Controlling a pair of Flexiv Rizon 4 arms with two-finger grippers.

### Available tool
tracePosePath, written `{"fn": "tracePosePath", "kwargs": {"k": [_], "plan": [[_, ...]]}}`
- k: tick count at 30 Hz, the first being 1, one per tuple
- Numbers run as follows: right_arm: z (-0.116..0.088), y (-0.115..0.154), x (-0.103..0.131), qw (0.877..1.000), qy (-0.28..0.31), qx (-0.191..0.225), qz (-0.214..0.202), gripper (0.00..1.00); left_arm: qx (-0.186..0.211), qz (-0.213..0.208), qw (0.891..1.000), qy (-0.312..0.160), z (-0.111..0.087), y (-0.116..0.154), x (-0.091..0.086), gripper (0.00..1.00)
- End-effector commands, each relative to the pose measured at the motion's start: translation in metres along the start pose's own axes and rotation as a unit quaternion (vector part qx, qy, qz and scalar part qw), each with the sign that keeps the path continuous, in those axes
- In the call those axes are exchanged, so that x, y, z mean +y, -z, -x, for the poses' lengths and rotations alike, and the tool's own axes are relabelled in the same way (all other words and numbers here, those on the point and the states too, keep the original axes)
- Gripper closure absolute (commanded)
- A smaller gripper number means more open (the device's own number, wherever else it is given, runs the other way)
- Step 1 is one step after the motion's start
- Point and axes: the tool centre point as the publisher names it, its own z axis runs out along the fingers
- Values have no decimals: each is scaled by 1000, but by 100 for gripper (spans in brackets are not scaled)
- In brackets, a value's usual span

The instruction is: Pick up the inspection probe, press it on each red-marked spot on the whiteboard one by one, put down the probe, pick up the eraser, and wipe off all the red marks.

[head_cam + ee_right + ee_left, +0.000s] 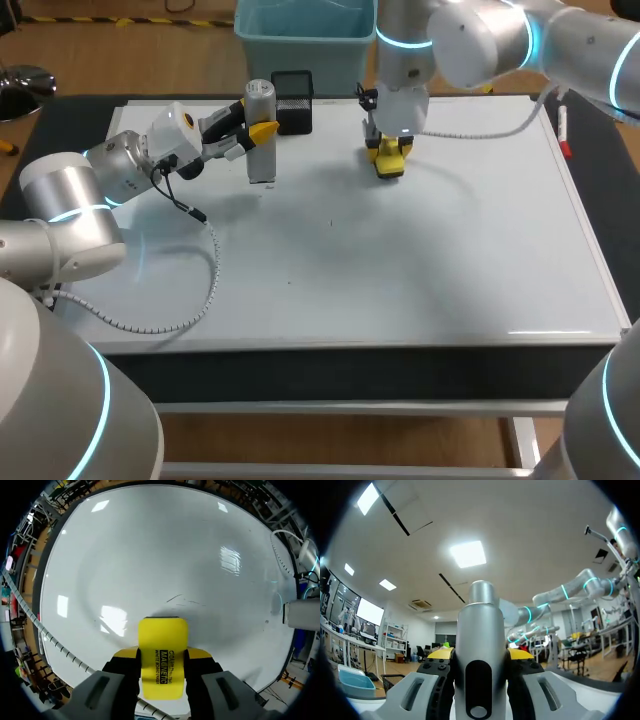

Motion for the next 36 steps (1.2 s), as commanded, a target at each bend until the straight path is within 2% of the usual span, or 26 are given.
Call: {"fn": "tracePosePath", "kwargs": {"k": [1, 10, 16, 17, 18, 19, 26, 29, 32, 36], "plan": [[1, -5, -10, 1000, -5, 3, 20, 100, 0, 0, 1000, -1, 0, -1, -1, 100], [-2, -11, -12, 999, -21, -2, 24, 100, 0, 0, 1000, -1, 0, -1, -1, 100], [-3, -14, -10, 999, -38, -7, 2, 100, 0, 0, 1000, -1, 0, -1, -1, 100], [-4, -14, -10, 999, -40, -6, 2, 94, 0, 0, 1000, -1, 0, -1, -1, 100], [-4, -14, -10, 999, -40, -6, 2, 10, 0, 0, 1000, -1, 0, -1, -1, 100], [-5, -13, -10, 999, -44, -5, 0, 0, 0, 0, 1000, -1, 0, -1, -1, 100], [-7, -3, -11, 999, -47, -5, -6, 0, 0, 0, 1000, -1, 0, -1, -1, 100], [-13, 4, -13, 998, -65, -18, -10, 0, 0, 0, 1000, -1, 0, -1, -1, 100], [-24, 13, -18, 994, -97, -45, -12, 0, 0, 0, 1000, -1, 0, -1, -1, 100], [-38, 26, -28, 983, -147, -113, -8, 0, 0, 0, 1000, -1, 0, -1, -1, 100]]}}
